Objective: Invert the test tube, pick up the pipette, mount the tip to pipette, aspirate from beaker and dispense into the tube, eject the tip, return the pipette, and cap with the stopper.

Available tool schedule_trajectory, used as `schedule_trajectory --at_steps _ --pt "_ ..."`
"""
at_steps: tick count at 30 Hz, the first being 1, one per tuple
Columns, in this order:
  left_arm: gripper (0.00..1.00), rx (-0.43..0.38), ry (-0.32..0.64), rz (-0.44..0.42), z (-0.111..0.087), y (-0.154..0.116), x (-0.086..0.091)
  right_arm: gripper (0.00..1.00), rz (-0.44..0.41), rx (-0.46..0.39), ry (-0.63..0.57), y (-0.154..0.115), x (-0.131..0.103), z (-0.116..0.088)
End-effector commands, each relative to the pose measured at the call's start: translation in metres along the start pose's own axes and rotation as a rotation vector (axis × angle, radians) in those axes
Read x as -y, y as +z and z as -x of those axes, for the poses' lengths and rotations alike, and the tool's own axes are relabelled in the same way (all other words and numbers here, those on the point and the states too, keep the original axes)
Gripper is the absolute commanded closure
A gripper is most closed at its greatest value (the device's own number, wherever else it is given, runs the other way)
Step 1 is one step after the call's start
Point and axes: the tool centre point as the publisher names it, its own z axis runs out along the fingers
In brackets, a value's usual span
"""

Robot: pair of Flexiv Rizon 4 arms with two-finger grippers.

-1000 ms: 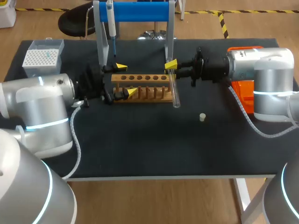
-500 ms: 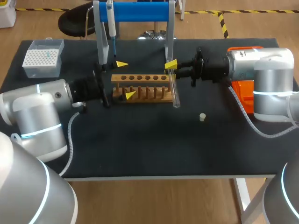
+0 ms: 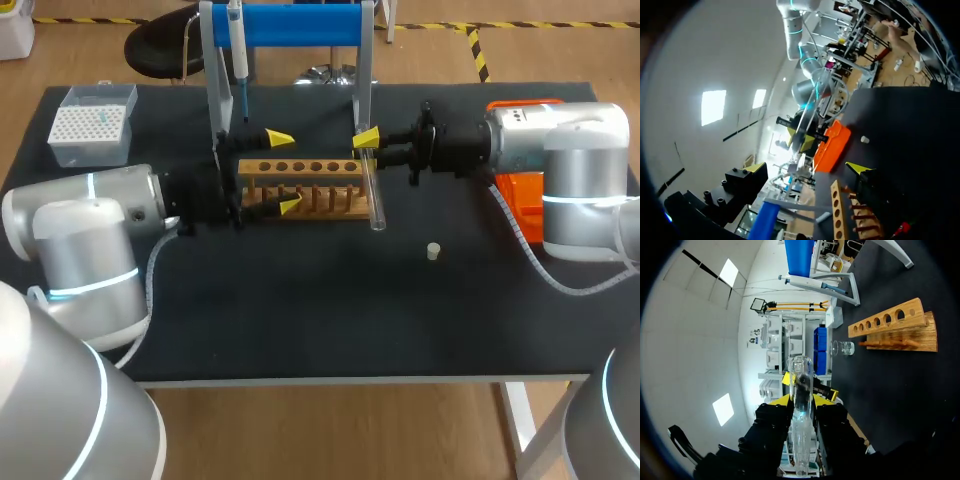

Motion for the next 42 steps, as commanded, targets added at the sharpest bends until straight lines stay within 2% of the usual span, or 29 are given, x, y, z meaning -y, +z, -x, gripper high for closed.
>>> schedule_trajectory --at_steps 1,5,7,11,18,23,29,31,34,42 --pt "0.00 -0.008 0.594 -0.072 -0.004 -0.002 0.014 1.00 0.001 0.004 0.000 0.000 0.001 -0.001" --pt "0.00 -0.014 0.620 -0.136 -0.009 0.001 0.018 1.00 0.001 0.004 0.000 0.000 0.001 -0.001" --pt "0.00 -0.025 0.649 -0.132 -0.011 0.004 0.020 1.00 0.001 0.004 0.000 0.000 0.001 -0.001" --pt "0.00 0.009 0.678 -0.154 -0.013 0.009 0.025 1.00 0.001 0.004 0.000 0.000 0.001 -0.001" --pt "0.00 0.003 0.720 -0.170 -0.007 0.018 0.039 1.00 0.001 0.004 0.000 0.000 0.001 -0.001" --pt "0.00 -0.016 0.672 -0.179 -0.004 0.025 0.049 1.00 0.001 0.004 0.000 0.000 0.001 -0.001" --pt "0.00 -0.035 0.558 -0.152 -0.004 0.033 0.065 1.00 0.001 0.004 0.000 0.000 0.001 -0.001" --pt "0.00 -0.050 0.549 -0.136 -0.005 0.035 0.072 1.00 0.001 0.004 0.000 0.000 0.001 -0.001" --pt "0.00 -0.036 0.507 -0.147 -0.007 0.040 0.079 1.00 0.001 0.004 0.000 0.000 0.001 -0.001" --pt "0.00 -0.035 0.469 -0.169 -0.016 0.060 0.096 1.00 0.001 0.004 0.000 0.000 0.001 -0.001"
